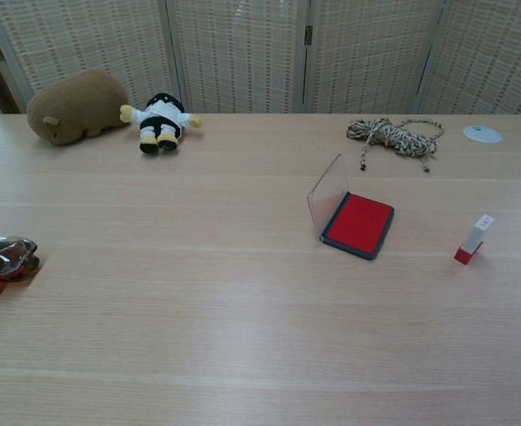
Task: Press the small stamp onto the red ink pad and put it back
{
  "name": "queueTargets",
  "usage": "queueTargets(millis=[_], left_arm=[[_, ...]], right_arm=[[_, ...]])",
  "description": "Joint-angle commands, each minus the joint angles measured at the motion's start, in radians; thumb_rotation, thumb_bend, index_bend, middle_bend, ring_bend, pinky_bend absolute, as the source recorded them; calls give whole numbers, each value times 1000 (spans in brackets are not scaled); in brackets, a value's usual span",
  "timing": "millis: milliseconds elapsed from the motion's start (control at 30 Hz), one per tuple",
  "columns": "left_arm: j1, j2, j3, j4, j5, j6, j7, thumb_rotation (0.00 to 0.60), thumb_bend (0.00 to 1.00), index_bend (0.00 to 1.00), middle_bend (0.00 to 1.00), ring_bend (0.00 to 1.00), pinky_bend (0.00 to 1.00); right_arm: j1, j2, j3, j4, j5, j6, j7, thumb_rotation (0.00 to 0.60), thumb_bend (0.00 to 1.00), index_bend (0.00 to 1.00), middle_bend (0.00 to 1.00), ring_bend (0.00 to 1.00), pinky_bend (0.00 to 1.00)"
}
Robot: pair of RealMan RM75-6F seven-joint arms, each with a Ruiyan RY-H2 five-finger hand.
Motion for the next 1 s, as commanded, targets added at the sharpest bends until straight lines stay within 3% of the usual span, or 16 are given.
queueTargets(millis=[33, 300, 567, 667, 1000], left_arm=[[8, -2, 7, -5, 24, 20, 11, 600, 337, 0, 0, 0, 57], [6, -1, 2, -3, 13, 13, 2, 600, 337, 0, 0, 0, 57], [9, 4, 4, -4, 19, 21, -7, 600, 337, 0, 0, 0, 57], [9, 4, 3, -3, 16, 21, -8, 600, 336, 0, 0, 0, 58], [10, 4, 1, -5, 13, 21, -6, 600, 337, 0, 0, 0, 58]], right_arm=[[66, 24, 18, -4, 33, -107, 46, 600, 209, 0, 0, 0, 0], [193, 21, 61, 33, 93, -288, 60, 600, 226, 15, 0, 0, 0], [287, -31, 72, 118, 97, -407, 109, 600, 261, 206, 0, 0, 0], [302, -57, 60, 161, 69, -411, 111, 600, 265, 259, 0, 0, 0], [370, -209, 54, 335, -10, -394, 193, 600, 273, 262, 0, 0, 0]])
